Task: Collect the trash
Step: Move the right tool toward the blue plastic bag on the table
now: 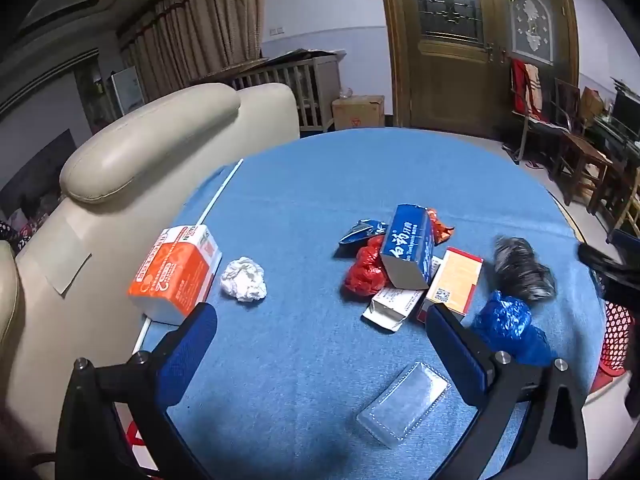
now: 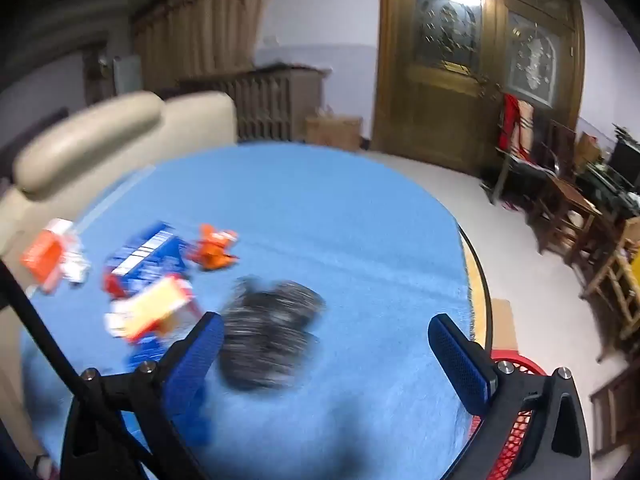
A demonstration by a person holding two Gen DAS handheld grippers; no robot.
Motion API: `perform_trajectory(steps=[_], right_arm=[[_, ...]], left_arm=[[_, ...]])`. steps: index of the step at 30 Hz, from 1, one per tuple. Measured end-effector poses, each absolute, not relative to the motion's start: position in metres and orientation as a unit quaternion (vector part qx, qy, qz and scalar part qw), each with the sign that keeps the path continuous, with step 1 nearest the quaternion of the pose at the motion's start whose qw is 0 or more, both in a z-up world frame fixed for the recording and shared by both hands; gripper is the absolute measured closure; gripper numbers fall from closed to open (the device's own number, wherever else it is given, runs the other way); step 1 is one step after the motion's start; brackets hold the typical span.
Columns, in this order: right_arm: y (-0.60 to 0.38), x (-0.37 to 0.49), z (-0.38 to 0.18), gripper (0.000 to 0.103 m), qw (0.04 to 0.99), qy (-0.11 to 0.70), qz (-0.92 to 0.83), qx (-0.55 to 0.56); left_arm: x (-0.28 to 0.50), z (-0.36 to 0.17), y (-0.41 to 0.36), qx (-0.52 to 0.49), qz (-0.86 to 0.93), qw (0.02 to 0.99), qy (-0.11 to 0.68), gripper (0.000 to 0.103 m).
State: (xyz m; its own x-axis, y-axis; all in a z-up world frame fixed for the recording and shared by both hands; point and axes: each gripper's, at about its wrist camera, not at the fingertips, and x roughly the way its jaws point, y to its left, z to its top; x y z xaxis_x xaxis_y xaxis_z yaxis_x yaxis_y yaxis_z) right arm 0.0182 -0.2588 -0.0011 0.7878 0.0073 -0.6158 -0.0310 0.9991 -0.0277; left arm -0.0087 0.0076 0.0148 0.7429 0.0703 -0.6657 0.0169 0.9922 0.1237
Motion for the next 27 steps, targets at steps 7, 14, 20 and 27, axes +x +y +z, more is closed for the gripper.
perform_trajectory(steps=[7,14,20,27], right_arm=[[-0.254,-0.019,0.047,0.0,0.974,0.218,0.038,0.038],[-0.267,-0.053,0.088,0.0,0.97,0.184,0.113,0.11],[-0.268,-0.083,0.119,0.0,0.96,0.208,0.152,0.107],[-0.239,-0.082,0.051,0.0,0.934,0.325,0.129,0.073]], left_arm=[[-0.011,0.013,0.006,0.063,0.015,0.93,0.361,0.0],[-0.016,0.015,0.009,0.065,0.021,0.932,0.357,0.0],[-0.022,0.015,0.008,0.071,0.019,0.934,0.35,0.0],[-0.03,0.006,0.009,0.079,0.019,0.93,0.36,0.0]])
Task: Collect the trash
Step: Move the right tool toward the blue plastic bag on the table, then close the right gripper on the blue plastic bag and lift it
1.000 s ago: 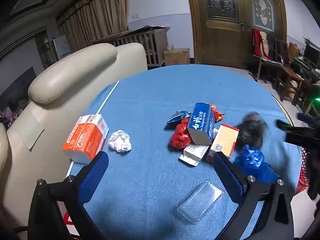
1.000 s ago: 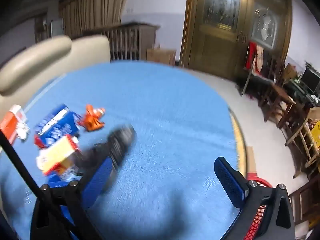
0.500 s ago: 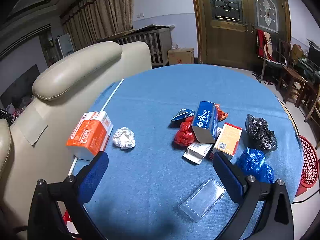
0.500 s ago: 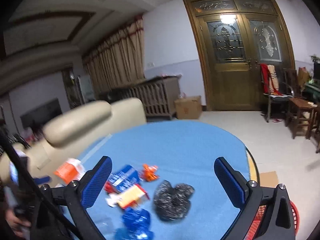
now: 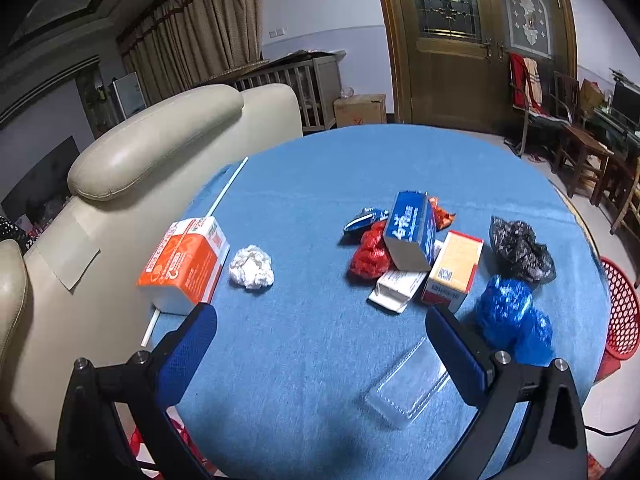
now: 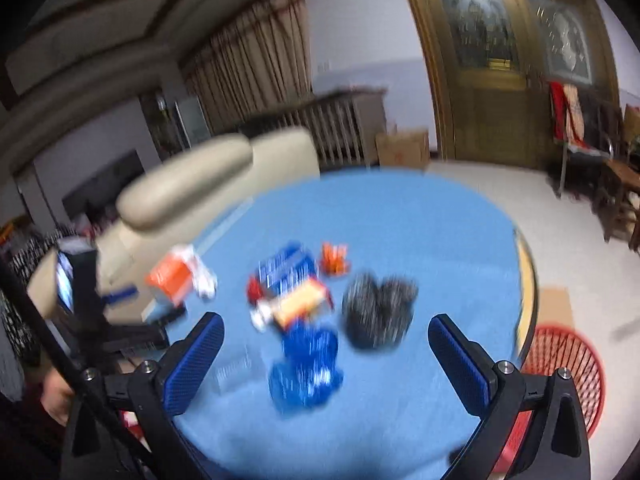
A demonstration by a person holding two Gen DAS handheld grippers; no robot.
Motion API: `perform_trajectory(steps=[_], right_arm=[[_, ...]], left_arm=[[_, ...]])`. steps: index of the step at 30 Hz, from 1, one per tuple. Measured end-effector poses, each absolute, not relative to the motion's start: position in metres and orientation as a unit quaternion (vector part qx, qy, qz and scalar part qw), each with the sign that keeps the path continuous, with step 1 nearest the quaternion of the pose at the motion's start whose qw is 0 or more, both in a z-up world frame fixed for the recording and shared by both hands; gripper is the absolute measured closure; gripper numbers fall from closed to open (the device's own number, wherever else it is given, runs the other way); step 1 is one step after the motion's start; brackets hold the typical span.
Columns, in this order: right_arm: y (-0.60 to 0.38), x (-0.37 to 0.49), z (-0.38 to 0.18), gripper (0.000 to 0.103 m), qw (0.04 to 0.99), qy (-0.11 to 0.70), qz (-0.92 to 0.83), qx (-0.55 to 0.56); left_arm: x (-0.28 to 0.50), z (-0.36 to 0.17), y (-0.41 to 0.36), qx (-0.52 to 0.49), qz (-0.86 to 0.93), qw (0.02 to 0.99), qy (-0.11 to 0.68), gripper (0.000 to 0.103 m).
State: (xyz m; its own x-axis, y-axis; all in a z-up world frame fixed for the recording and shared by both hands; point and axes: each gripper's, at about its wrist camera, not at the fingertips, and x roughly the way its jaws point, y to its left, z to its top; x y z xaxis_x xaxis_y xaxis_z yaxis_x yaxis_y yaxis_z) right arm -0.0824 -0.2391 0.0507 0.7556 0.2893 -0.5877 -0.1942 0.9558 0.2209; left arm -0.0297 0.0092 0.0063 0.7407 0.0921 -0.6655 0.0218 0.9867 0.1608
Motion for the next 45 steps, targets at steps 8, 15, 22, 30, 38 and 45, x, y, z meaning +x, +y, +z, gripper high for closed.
perform_trajectory(steps=[8,15,22,30,38,45], right_arm=[[-0.217,-0.086,0.025,0.0,0.929,0.349,0.122,0.038],[-0.207,-0.083,0.021,0.0,0.926,0.363,0.096,0.025],[-0.208,-0.077,0.013,0.0,0.923,0.377,0.071,0.016],[-0.205,-0.076,0.007,0.0,0.921,0.384,0.059,0.007],[-0.205,-0.086,0.014,0.0,0.926,0.374,0.053,0.004],[-0.207,-0.094,0.017,0.0,0.929,0.367,0.048,0.002]], left_arm=[[-0.044,0.009,0.012,0.078,0.028,0.932,0.353,0.0],[-0.052,0.009,0.006,0.088,0.021,0.933,0.349,0.0],[-0.051,0.002,-0.001,0.095,0.017,0.928,0.359,0.0],[-0.055,-0.001,-0.004,0.099,0.017,0.926,0.363,0.0],[-0.066,0.005,-0.003,0.102,0.022,0.93,0.353,0.0],[-0.071,0.006,-0.005,0.11,0.024,0.93,0.349,0.0]])
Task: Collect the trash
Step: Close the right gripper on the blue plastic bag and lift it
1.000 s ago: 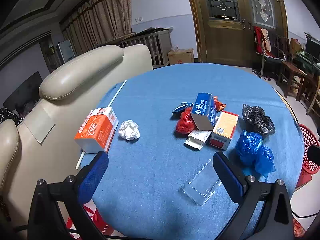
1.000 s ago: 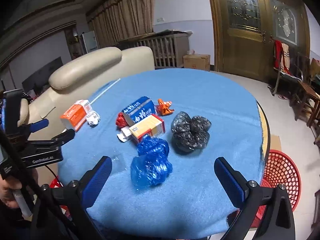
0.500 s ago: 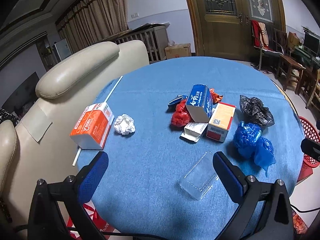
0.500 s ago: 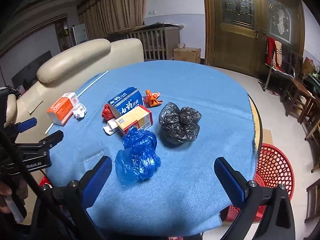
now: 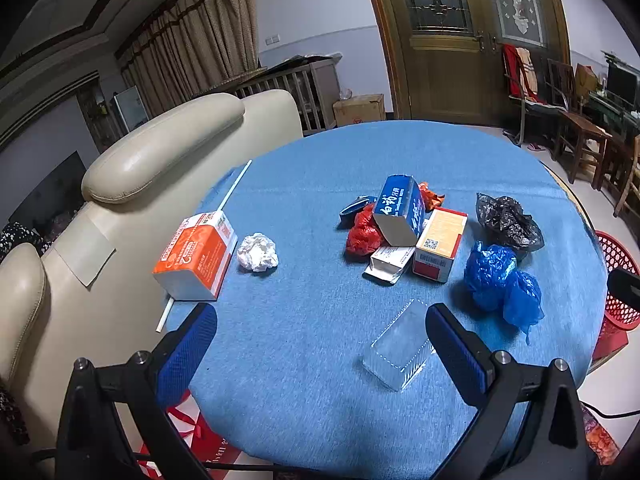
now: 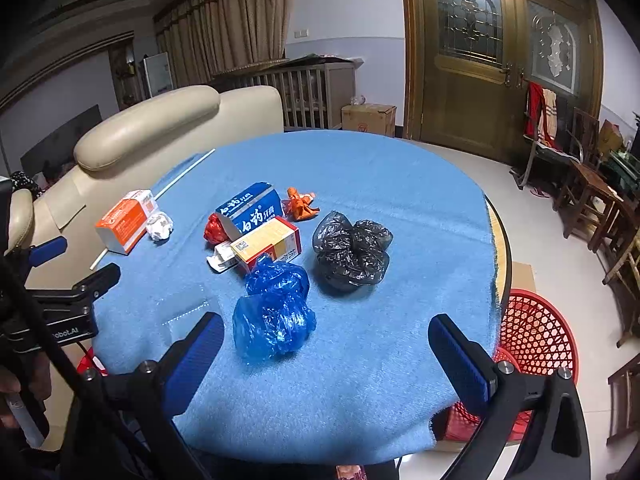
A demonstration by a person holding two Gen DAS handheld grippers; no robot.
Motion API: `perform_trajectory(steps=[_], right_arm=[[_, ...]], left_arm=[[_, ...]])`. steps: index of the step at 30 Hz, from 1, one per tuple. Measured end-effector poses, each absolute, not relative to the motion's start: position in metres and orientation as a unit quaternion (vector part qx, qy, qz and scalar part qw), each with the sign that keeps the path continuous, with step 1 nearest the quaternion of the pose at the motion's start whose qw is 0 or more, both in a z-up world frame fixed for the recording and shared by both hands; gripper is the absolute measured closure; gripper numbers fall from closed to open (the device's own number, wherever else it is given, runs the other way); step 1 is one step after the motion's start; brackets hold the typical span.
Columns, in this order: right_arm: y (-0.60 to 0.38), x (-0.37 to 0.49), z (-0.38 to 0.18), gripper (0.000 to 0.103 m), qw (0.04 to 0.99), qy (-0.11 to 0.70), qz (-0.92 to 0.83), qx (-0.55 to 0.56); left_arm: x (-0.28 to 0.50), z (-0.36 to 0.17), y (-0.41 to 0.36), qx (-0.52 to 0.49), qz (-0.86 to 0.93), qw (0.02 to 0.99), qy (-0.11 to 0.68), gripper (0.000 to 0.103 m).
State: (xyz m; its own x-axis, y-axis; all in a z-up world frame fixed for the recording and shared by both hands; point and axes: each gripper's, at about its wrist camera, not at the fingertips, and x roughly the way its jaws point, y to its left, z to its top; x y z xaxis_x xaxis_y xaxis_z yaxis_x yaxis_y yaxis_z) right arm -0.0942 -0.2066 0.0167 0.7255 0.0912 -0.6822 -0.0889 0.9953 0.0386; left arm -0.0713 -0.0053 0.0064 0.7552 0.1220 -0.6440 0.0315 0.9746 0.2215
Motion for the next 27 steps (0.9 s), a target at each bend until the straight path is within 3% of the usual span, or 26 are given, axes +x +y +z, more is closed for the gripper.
perform_trajectory(steps=[18,27], right_arm=[[-0.202,-0.077,0.0,0.0,0.919,0.392,0.049,0.0],[-0.201,-0.035,-0.038,0.0,0.891,0.445,0.084,0.036]], left_arm=[[-0.055,-0.017,0.002,0.109,0.026,0.918,0.38,0.0],[-0.031,-0.05,0.006,0.088,-0.007,0.892,0.444,0.0]])
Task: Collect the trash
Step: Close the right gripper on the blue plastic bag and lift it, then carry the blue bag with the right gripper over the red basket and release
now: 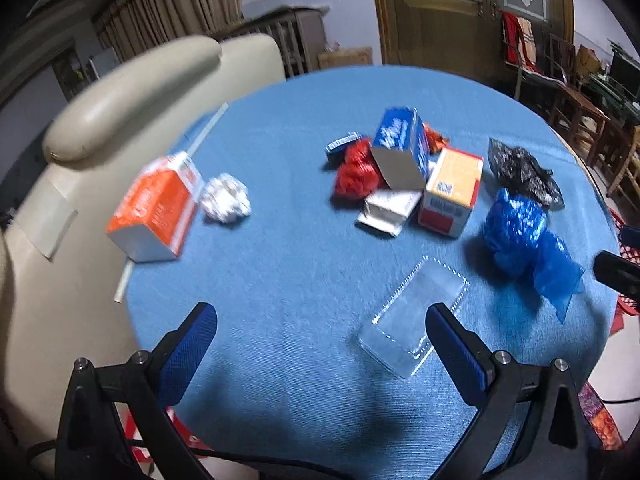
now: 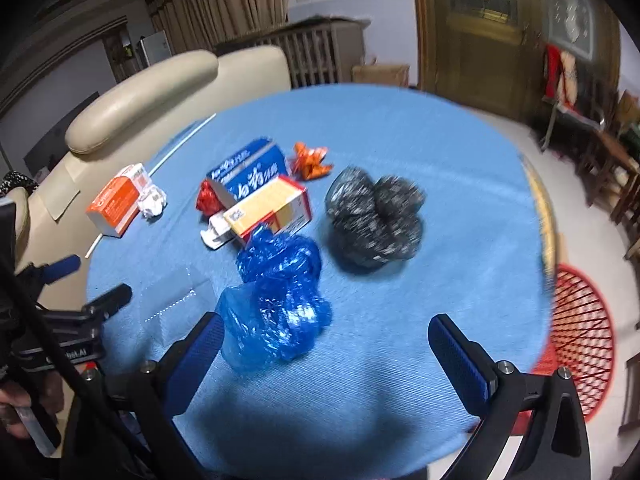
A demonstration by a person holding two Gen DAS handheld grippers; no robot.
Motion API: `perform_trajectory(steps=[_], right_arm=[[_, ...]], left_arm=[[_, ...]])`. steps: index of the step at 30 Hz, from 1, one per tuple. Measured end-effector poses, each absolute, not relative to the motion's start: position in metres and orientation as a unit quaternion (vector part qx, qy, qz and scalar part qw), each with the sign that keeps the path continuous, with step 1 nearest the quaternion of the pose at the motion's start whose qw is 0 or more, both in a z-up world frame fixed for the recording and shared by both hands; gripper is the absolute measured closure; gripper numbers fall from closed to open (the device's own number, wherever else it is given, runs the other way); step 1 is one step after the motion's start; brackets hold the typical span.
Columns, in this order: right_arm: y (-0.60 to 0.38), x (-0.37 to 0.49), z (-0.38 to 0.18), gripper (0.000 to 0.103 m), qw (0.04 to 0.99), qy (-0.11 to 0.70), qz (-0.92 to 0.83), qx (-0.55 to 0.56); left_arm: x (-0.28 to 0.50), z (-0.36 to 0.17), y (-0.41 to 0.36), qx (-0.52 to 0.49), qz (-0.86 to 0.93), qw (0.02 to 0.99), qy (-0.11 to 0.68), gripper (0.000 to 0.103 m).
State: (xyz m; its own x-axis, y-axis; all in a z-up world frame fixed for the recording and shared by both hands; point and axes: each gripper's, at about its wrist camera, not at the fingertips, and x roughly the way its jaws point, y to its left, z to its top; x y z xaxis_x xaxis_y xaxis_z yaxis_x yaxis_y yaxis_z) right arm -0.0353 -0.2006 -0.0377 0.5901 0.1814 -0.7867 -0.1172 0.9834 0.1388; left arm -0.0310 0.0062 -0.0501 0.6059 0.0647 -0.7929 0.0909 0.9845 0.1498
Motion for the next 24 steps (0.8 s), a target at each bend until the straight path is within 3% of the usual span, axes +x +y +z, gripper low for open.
perform_trajectory(steps=[5,10,13,14,20,22,24], right_arm=[[-0.194,-0.009,-0.056,0.002,0.879,0.46,0.111,0.063],[-0.182,0.02,-0.074,0.018,0.862,0.481,0.139,0.076],[-0.178,0.031,-0.089,0.037,0.848,0.498,0.158,0.089],[-0.177,0.033,-0.094,0.046,0.842,0.506,0.163,0.097],[-0.188,0.029,-0.1,0.049,0.84,0.501,0.171,0.121],[-0.196,0.024,-0.098,0.049,0.839,0.497,0.175,0.134],[-0.201,0.02,-0.097,0.049,0.842,0.491,0.174,0.14]], left_arm=[[-0.025,-0.061,0.004,0.078,-0.041,0.881,0.464,0.0],[-0.02,-0.069,0.001,0.077,-0.074,0.872,0.478,0.0],[-0.015,-0.075,0.001,0.069,-0.092,0.867,0.485,0.0],[-0.014,-0.076,0.0,0.066,-0.1,0.865,0.487,0.003],[-0.008,-0.08,-0.007,0.05,-0.147,0.856,0.493,0.02],[-0.006,-0.082,-0.012,0.053,-0.162,0.854,0.492,0.027],[-0.005,-0.086,-0.015,0.055,-0.172,0.85,0.494,0.042]])
